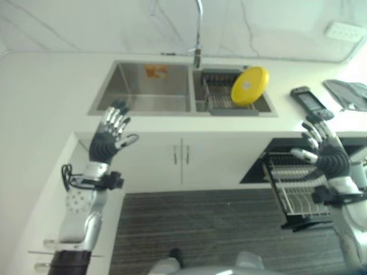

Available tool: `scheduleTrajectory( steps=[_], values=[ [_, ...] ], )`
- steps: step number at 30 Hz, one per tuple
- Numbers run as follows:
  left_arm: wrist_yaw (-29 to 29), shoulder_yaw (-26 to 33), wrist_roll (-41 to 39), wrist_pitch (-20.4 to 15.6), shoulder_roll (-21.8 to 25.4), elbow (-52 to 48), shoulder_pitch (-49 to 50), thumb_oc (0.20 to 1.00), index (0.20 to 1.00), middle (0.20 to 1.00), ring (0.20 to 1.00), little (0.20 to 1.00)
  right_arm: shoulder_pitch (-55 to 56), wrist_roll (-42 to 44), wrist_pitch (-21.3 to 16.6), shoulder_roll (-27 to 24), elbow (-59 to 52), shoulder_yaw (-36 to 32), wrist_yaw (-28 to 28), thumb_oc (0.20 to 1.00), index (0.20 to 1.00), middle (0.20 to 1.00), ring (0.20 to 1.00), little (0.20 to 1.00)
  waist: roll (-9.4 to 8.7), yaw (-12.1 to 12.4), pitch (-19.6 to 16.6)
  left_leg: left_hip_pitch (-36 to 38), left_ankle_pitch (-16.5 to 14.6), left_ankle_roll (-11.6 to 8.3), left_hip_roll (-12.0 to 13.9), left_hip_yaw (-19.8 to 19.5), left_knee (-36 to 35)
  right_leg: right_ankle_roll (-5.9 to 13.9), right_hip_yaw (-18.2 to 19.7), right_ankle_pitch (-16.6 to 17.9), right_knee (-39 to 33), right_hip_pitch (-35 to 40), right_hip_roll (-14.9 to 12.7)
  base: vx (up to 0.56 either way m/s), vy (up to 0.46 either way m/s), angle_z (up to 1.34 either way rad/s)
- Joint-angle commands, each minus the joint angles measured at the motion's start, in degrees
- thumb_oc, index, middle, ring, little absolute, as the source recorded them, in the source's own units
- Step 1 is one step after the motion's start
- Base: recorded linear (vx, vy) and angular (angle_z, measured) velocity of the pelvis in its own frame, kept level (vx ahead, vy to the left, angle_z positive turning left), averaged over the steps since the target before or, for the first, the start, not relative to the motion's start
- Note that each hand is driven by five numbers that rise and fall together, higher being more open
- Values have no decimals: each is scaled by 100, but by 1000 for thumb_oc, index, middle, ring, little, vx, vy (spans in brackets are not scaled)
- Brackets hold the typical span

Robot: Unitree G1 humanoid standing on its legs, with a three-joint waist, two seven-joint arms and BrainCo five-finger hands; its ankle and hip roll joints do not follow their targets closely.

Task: Place the dishes in the dishwasher.

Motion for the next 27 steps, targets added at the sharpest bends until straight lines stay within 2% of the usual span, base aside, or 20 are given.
scheduleTrajectory(
  steps=[1, 2, 3, 4, 7, 9, 12, 14, 17, 19, 20, 21, 23, 25, 26, 27],
  values=[
    [132, 167, 250, -180, 27, -449, -34, 1000, 1000, 1000, 1000, 1000, -130, 228, -251, -415, -181, -371, 90, 1000, 1000, 1000, 1000, 1000, 5, -115, -45, 21, -198, -459, 3, -432, 7, -283, -468, 165, -1173, 391, 464, 184, -122, -44],
    [155, 164, 285, -173, 18, -477, -10, 1000, 1000, 1000, 1000, 1000, -123, 257, -250, -433, -190, -375, 98, 1000, 1000, 1000, 1000, 1000, -18, -148, -34, 84, -268, -471, -13, -390, 7, -260, -516, 327, -1429, 333, 484, 253, -165, -32],
    [124, 157, 314, -186, 2, -488, 18, 1000, 1000, 1000, 1000, 1000, -110, 260, -253, -412, -203, -349, 84, 1000, 1000, 1000, 1000, 1000, -42, -219, -15, 192, -389, -457, -65, -397, 7, -215, -465, 629, -1642, 169, 471, 367, -227, -18],
    [51, 126, 316, -195, -5, -515, 35, 1000, 1000, 1000, 1000, 1000, -28, 193, -262, -347, -240, -315, -25, 1000, 1000, 1000, 1000, 1000, -45, -333, -4, 355, -527, -424, -113, -507, 7, -160, -296, 941, -1780, -102, 419, 356, -218, 8],
    [24, 62, 322, -190, -8, -526, 39, 1000, 1000, 1000, 1000, 1000, 84, 169, -315, -298, -246, -303, -117, 1000, 1000, 1000, 1000, 1000, -33, -466, -35, 494, -649, -381, -155, -636, 7, -120, -29, 1080, -1994, -149, 392, 301, -209, 44],
    [97, 20, 255, -166, 21, -546, 61, 1000, 1000, 1000, 1000, 1000, 100, 103, -250, -232, -263, -243, -144, 1000, 1000, 1000, 1000, 1000, 4, -464, -88, 561, -708, -388, -155, -657, 7, -99, -100, 1118, -2003, -75, 358, 308, -295, 63],
    [109, 82, 16, -96, 13, -572, 146, 1000, 1000, 1000, 1000, 1000, -48, 12, -9, -230, -282, -141, -452, 1000, 1000, 1000, 1000, 1000, 95, -498, -261, 713, -750, -400, -44, -608, 7, -162, 59, 891, -2043, 157, 512, 335, -318, -4],
    [129, 52, -5, -120, -14, -573, 142, 1000, 1000, 1000, 1000, 1000, -86, -199, 86, -216, -235, -69, -393, 1000, 1000, 1000, 1000, 1000, 135, -557, -320, 781, -740, -444, 52, -518, 7, -253, 150, 777, -2054, 258, 597, 232, -214, -18],
    [63, 45, -187, -67, -70, -644, 141, 1000, 1000, 1000, 1000, 1000, -11, 9, 182, -281, -345, -124, -219, 1000, 1000, 1000, 1000, 1000, 174, -651, -409, 858, -693, -554, 218, -339, 7, -364, 177, 643, -2067, 357, 695, 195, -215, -6],
    [-28, 14, -268, -90, -132, -629, 165, 1000, 1000, 1000, 1000, 1000, 2, 92, 235, -290, -354, -142, -84, 1000, 1000, 1000, 1000, 1000, 224, -694, -447, 904, -506, -691, 356, -236, 35, -460, 219, 543, -2086, 418, 810, 160, -208, -1],
    [-63, -5, -273, -100, -151, -627, 178, 1000, 1000, 1000, 1000, 1000, 29, 182, 266, -309, -367, -167, -47, 1000, 1000, 1000, 1000, 1000, 246, -705, -442, 838, -275, -771, 461, -176, 227, -512, 254, 490, -2091, 464, 865, 124, -209, 4],
    [-111, -22, -297, -118, -193, -631, 211, 1000, 1000, 1000, 1000, 1000, 55, 253, 301, -336, -359, -202, 24, 1000, 1000, 1000, 1000, 1000, 248, -695, -438, 662, -93, -883, 548, -226, 774, -607, 300, 439, -2091, 496, 918, 120, -230, 20],
    [-160, -29, -326, -230, -290, -641, 348, 1000, 1000, 1000, 1000, 1000, 31, 230, 262, -359, -297, -183, 200, 1000, 1000, 1000, 1000, 1000, 199, -560, -343, -1, 137, -961, 548, -437, 1790, -748, 366, 327, -2091, 668, 930, 123, -185, 23],
    [-200, -15, -380, -241, -322, -639, 391, 1000, 1000, 1000, 1000, 1000, -37, 185, 290, -371, -288, -145, 194, 1000, 1000, 1000, 1000, 1000, 170, -487, -290, -203, -7, -873, 495, -389, 1736, -731, 385, 283, -2091, 741, 905, 107, -15, -18],
    [-218, -7, -421, -248, -334, -645, 422, 1000, 1000, 1000, 1000, 1000, -96, 179, 297, -369, -261, -117, 196, 1000, 1000, 1000, 1000, 1000, 190, -458, -269, -201, -66, -836, 476, -308, 1472, -698, 374, 254, -2091, 775, 897, 232, 177, -29],
    [-243, -19, -411, -352, -360, -657, 516, 1000, 1000, 1000, 1000, 1000, -257, 126, 313, -333, -246, -4, 208, 1000, 1000, 1000, 1000, 1000, 277, -364, -216, -177, 70, -842, 477, -135, 390, -593, 394, 154, -2091, 879, 891, 270, 240, -26]
  ],
)
